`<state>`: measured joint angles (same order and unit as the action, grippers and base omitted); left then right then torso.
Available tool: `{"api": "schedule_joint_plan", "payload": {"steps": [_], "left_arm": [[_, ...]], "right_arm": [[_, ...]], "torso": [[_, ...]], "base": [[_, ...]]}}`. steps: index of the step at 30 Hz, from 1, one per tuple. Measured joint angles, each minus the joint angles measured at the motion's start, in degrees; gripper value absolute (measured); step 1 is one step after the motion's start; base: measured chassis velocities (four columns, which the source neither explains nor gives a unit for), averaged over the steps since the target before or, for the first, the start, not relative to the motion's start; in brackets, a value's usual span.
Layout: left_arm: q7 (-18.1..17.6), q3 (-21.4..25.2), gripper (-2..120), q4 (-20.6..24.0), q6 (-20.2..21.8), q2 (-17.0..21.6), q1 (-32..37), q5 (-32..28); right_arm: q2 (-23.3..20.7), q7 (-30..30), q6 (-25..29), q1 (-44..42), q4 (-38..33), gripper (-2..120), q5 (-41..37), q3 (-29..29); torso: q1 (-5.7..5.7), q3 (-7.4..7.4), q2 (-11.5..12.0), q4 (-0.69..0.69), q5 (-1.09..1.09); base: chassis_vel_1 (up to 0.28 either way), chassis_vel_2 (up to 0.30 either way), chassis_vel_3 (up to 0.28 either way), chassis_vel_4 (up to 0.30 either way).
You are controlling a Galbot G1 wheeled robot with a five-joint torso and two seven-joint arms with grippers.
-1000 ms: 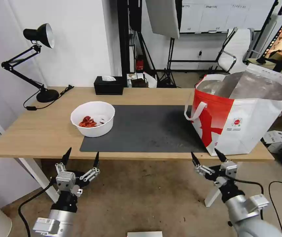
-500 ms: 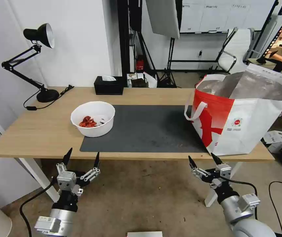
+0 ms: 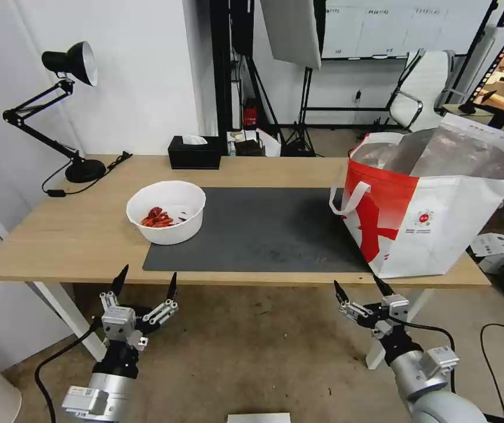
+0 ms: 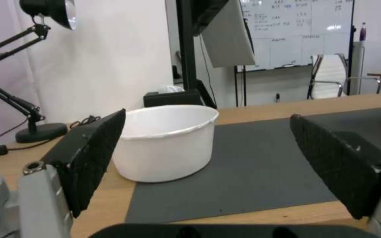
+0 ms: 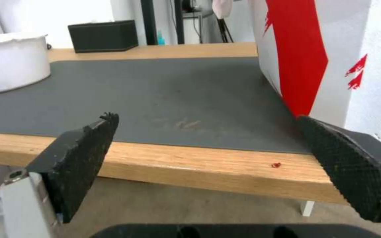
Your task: Pick up the trash from the table and place it into the takeout bag.
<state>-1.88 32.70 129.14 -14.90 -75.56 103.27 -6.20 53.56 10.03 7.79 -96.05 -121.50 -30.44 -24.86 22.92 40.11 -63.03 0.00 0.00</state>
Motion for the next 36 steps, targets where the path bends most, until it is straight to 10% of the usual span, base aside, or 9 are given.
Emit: {"api": "schedule_joint_plan", "payload": {"steps": [22,30,36], "left_arm": [[-0.7,0.3,100,0.2,2.6,1.5,-2.1,-2.3],[-9.5,1.9,100,3.3,19.5,12.0,-13.3,-21.2],[-15.0,1.1,100,-4.2,28.7,27.9,-26.9,-44.2]], "right_arm": [[-0.1,0.0,0.0,0.1,0.0,100,0.0,0.0],[-0.1,0.0,0.0,0.1,-0.1,100,-0.1,0.0],[-0.1,0.0,0.0,0.1,-0.1,100,-0.1,0.0]], "torso": [[0.0,0.0,0.0,-0.01,-0.01],[0.0,0.0,0.0,0.01,-0.02],[0.0,0.01,0.0,-0.01,-0.03]], "base": [[0.0,0.0,0.0,0.0],[0.0,0.0,0.0,0.0],[0.0,0.0,0.0,0.0]]}}
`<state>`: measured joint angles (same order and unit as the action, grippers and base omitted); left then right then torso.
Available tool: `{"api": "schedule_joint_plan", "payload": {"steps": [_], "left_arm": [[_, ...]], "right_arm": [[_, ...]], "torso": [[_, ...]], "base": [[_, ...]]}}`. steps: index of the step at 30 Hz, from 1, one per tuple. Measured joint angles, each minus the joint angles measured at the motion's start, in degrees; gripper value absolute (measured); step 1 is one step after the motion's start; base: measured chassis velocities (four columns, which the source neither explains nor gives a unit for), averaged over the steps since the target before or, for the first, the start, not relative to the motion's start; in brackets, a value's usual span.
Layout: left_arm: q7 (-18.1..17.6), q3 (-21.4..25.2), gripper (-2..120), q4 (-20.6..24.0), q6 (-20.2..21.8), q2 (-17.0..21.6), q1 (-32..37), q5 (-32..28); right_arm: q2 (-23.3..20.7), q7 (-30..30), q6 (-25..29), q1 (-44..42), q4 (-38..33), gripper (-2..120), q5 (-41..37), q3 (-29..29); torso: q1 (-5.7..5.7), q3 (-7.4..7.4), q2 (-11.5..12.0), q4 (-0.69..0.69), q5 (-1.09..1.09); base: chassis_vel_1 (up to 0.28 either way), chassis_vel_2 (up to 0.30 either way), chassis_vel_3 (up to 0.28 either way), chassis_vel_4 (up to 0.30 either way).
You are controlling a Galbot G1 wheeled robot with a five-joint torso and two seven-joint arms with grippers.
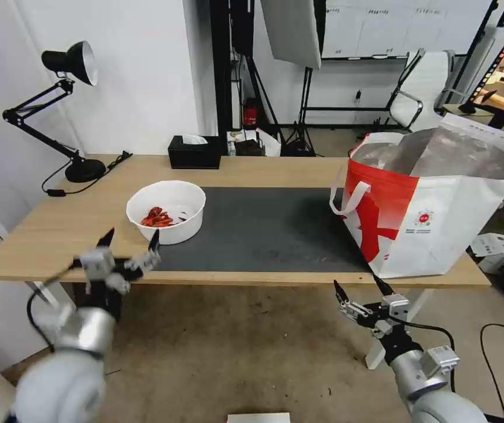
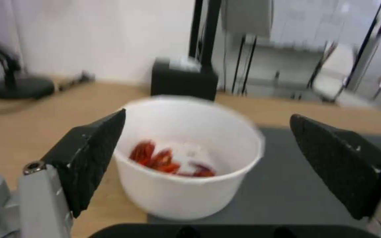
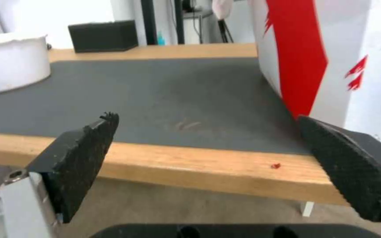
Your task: Pick up the trash from the table and place it into the takeout bag.
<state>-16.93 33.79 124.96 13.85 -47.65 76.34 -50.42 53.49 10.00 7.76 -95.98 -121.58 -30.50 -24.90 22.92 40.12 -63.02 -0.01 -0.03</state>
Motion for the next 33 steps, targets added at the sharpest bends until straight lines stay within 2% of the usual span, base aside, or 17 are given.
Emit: {"api": "schedule_joint_plan", "payload": {"steps": [1,2,3,4,5,7,8,10,11,13,14,16,17,24,33], "left_arm": [[-0.5,-0.7,100,-3.0,2.2,3.4,-4.0,-5.0],[-0.6,-1.0,100,-4.1,3.2,4.6,-5.5,-7.0],[-1.0,-3.1,100,-8.9,7.8,9.2,-11.8,-15.2],[-1.1,-4.8,100,-11.8,10.2,11.1,-15.4,-18.7],[-1.1,-4.8,100,-11.8,10.2,11.1,-15.4,-18.7],[-0.3,-10.5,100,-19.6,15.4,14.0,-25.5,-25.9],[-0.3,-10.5,100,-19.6,15.4,14.0,-25.5,-25.9],[0.9,-17.6,100,-27.2,19.4,14.6,-35.3,-28.4],[0.9,-17.6,100,-27.2,19.4,14.6,-35.3,-28.4],[1.8,-22.7,100,-32.0,21.8,13.9,-40.8,-28.4],[1.8,-22.7,100,-32.0,21.8,13.9,-40.8,-28.4],[2.0,-26.2,100,-34.8,22.7,12.5,-43.9,-28.1],[2.0,-27.3,100,-35.9,22.9,11.8,-45.0,-27.7],[1.9,-31.3,100,-41.3,25.5,8.4,-49.0,-25.9],[0.0,-31.8,99,-43.1,26.3,7.0,-50.5,-27.9]], "right_arm": [[0.0,0.0,0.0,0.0,0.0,100,0.0,0.0],[0.0,0.0,0.0,0.0,0.0,100,0.0,0.0],[0.0,0.0,0.0,0.0,0.0,100,0.0,0.0],[0.0,0.0,0.0,0.0,0.0,100,0.0,0.0],[0.0,0.0,0.0,0.0,0.0,100,0.0,0.0],[0.0,0.0,0.0,0.0,0.0,100,0.0,0.0],[0.0,0.0,0.0,0.0,0.0,100,0.0,0.0],[0.0,0.0,0.0,0.0,0.0,100,0.0,0.0],[0.0,0.0,0.0,0.0,0.0,100,0.0,0.0],[0.0,0.0,0.0,0.0,0.0,100,0.0,0.0],[0.0,0.0,0.0,0.0,0.0,100,0.0,0.0],[0.0,0.0,0.0,0.0,0.0,100,0.0,0.0],[0.0,0.0,0.0,0.0,0.0,100,0.0,0.0],[0.0,0.0,0.0,0.0,0.0,100,0.0,0.0],[0.0,0.0,0.0,0.0,0.0,100,0.0,0.0]], "torso": [[0.0,0.0,0.0,0.0,-0.01],[0.01,0.0,0.0,0.01,-0.01],[0.01,0.0,0.0,0.02,0.03],[0.01,0.01,0.0,0.01,0.02],[0.01,0.01,0.0,0.01,0.02],[0.01,0.0,0.0,0.0,0.03],[0.01,0.0,0.0,0.0,0.03],[0.02,0.0,0.0,0.01,0.0],[0.02,0.0,0.0,0.01,0.0],[0.02,0.0,0.0,0.01,0.05],[0.02,0.0,0.0,0.01,0.05],[0.02,0.0,0.0,0.01,-0.01],[0.01,-0.01,0.0,0.01,0.04],[0.01,-0.01,0.0,0.0,0.03],[0.0,-0.01,0.0,0.0,0.03]], "base": [[0.0,0.0,0.0,0.0],[0.0,0.0,0.0,0.0],[0.0,0.0,0.0,0.0],[0.0,0.0,0.0,0.0],[0.0,0.0,0.0,0.0],[0.0,0.0,0.0,0.0],[0.0,0.0,0.0,0.0],[0.0,0.0,0.0,0.0],[0.0,0.0,0.0,0.0],[0.0,0.0,0.0,0.0],[0.0,0.0,0.0,0.0],[0.0,0.0,0.0,0.0],[0.0,0.0,0.0,0.0],[0.0,0.0,0.0,0.0],[0.0,0.0,0.0,0.0]]}}
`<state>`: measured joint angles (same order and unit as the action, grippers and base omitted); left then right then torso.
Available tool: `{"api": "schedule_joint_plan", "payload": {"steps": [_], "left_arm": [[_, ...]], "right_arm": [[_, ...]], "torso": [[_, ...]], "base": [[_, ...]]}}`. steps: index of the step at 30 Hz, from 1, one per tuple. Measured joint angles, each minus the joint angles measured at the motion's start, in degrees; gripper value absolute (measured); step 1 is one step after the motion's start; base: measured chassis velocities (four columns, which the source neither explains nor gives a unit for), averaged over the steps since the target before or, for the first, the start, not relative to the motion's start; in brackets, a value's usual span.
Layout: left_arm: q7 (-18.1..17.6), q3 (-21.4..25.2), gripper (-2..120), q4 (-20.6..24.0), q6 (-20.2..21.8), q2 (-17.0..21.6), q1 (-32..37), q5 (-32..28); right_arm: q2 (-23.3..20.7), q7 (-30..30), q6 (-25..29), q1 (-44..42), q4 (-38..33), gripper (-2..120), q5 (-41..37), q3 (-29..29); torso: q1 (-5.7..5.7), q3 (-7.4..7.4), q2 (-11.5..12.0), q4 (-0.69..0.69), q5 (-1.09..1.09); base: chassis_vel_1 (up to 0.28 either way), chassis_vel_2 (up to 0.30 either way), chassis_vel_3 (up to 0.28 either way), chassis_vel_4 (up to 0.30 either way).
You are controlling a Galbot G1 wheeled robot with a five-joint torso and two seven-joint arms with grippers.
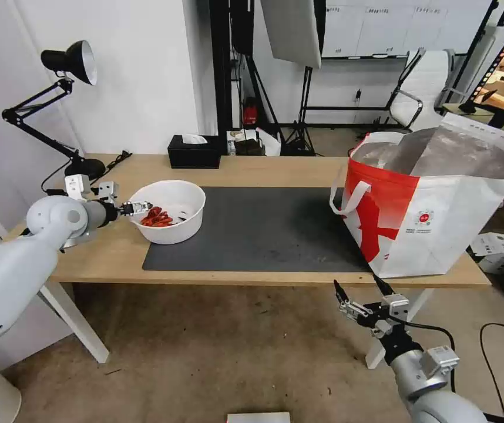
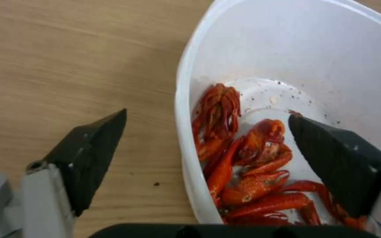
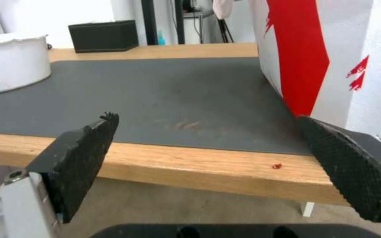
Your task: Pick up the trash from the table and place it into the takeout bag.
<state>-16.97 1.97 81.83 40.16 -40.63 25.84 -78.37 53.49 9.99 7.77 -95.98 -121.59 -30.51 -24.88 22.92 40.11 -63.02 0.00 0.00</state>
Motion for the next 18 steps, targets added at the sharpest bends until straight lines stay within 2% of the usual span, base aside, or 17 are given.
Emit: {"api": "schedule_joint_plan", "payload": {"steps": [1,4,5,8,9,11,12,13,18], "left_arm": [[0.0,0.0,99,0.0,0.0,0.0,0.0,0.0],[-0.5,0.3,85,0.0,0.0,-0.1,0.1,-0.5],[-0.5,0.3,85,0.0,0.0,-0.1,0.1,-0.5],[-0.5,0.1,71,0.2,0.0,0.1,0.0,-0.5],[-0.5,0.1,71,0.2,0.0,0.1,0.0,-0.5],[-0.5,-0.1,62,0.2,0.0,0.1,-0.2,-0.5],[-0.2,-0.2,56,0.4,-0.1,0.1,-0.2,-0.5],[-0.2,-0.2,56,0.4,-0.1,0.1,-0.2,-0.5],[1.2,-0.2,37,1.1,-0.2,0.5,0.2,-0.7]], "right_arm": [[0.0,0.0,0.0,0.0,0.0,100,0.0,0.0],[0.0,0.0,0.0,0.0,0.0,100,0.0,0.0],[0.0,0.0,0.0,0.0,0.0,100,0.0,0.0],[0.0,0.0,0.0,0.0,0.0,100,0.0,0.0],[0.0,0.0,0.0,0.0,0.0,100,0.0,0.0],[0.0,0.0,0.0,0.0,0.0,100,0.0,0.0],[0.0,0.0,0.0,0.0,0.0,100,0.0,0.0],[0.0,0.0,0.0,0.0,0.0,100,0.0,0.0],[0.0,0.0,0.0,0.0,0.0,100,0.0,0.0]], "torso": [[0.0,0.0,0.0,0.0,0.0],[0.0,0.0,0.0,0.0,0.01],[0.0,0.0,0.0,0.0,0.01],[-0.01,0.0,0.0,0.0,0.0],[-0.01,0.0,0.0,0.0,0.0],[0.0,0.0,0.0,0.0,0.0],[0.0,0.0,0.0,0.0,0.0],[0.0,0.0,0.0,0.0,0.0],[-0.01,0.0,0.0,0.0,-0.01]], "base": [[0.0,0.0,0.0,0.0],[0.0,0.0,0.0,0.0],[0.0,0.0,0.0,0.0],[0.0,0.0,0.0,0.0],[0.0,0.0,0.0,0.0],[0.0,0.0,0.0,0.0],[0.0,0.0,0.0,0.0],[0.0,0.0,0.0,0.0],[0.0,0.0,0.0,0.0]]}}
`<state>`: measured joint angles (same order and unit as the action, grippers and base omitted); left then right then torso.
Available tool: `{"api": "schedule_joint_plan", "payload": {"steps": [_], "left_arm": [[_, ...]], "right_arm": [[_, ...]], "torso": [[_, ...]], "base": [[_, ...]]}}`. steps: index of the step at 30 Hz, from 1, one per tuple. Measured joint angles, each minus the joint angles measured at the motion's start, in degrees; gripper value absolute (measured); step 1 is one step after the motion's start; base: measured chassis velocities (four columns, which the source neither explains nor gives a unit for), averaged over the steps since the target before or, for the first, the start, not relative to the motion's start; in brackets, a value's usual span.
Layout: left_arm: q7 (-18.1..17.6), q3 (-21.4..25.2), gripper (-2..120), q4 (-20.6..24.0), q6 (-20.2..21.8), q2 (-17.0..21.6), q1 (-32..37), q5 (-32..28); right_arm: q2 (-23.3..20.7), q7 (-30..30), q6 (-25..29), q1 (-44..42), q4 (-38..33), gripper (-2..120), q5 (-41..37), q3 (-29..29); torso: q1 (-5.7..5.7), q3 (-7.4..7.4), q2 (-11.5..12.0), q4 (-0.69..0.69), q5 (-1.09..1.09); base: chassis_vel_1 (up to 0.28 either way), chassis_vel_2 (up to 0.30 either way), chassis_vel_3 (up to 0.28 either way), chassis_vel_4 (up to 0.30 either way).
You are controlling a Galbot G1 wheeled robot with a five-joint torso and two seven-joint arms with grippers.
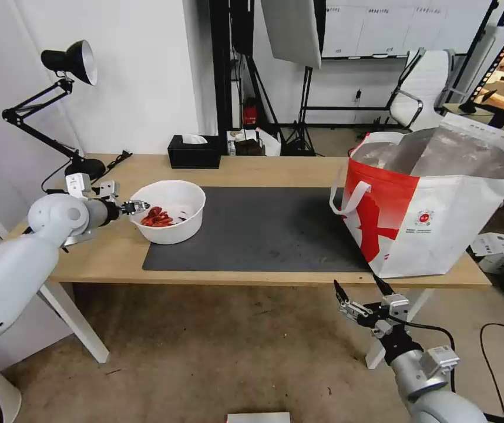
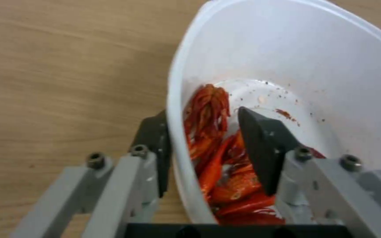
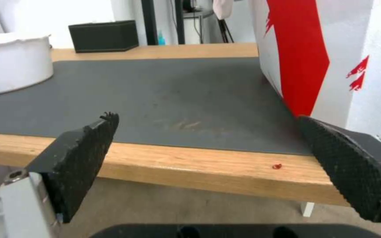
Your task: Pick up the trash from the table and place it into the takeout bag.
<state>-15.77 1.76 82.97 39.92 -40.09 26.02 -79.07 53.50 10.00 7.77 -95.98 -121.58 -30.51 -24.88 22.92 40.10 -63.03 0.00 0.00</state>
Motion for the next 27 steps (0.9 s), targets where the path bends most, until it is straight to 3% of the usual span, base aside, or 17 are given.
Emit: {"api": "schedule_joint_plan", "payload": {"steps": [10,15,17,20,24,27], "left_arm": [[1.1,-0.2,0,-0.3,-0.7,1.2,0.2,-0.1],[1.6,0.4,0,2.2,-4.6,1.5,0.7,3.5],[2.8,0.5,0,5.4,-9.5,1.9,0.0,10.3],[3.1,-0.4,0,9.0,-13.0,2.2,-1.7,12.8],[2.1,-3.3,0,14.1,-13.9,1.9,-5.7,12.3],[1.0,-5.7,0,15.3,-13.8,1.0,-8.8,11.6]], "right_arm": [[0.0,0.0,0.0,0.0,0.0,100,0.0,0.0],[0.0,0.0,0.0,0.0,0.0,100,0.0,0.0],[0.0,0.0,0.0,0.0,0.0,100,0.0,0.0],[0.0,0.0,0.0,0.0,0.0,100,0.0,0.0],[0.0,0.0,0.0,0.0,0.0,100,0.0,0.0],[0.0,0.0,0.0,0.0,0.0,100,0.0,0.0]], "torso": [[0.0,0.0,0.0,0.0,0.0],[0.0,0.0,0.0,0.0,0.0],[0.0,0.0,0.0,-0.01,0.0],[0.0,0.0,0.0,0.0,0.02],[0.0,0.0,0.0,0.01,0.02],[0.0,0.0,0.0,0.01,0.02]], "base": [[0.0,0.0,0.0,0.0],[0.0,0.0,0.0,0.0],[0.0,0.0,0.0,0.0],[0.0,0.0,0.0,0.0],[0.0,0.0,0.0,0.0],[0.0,0.0,0.0,0.0]]}}
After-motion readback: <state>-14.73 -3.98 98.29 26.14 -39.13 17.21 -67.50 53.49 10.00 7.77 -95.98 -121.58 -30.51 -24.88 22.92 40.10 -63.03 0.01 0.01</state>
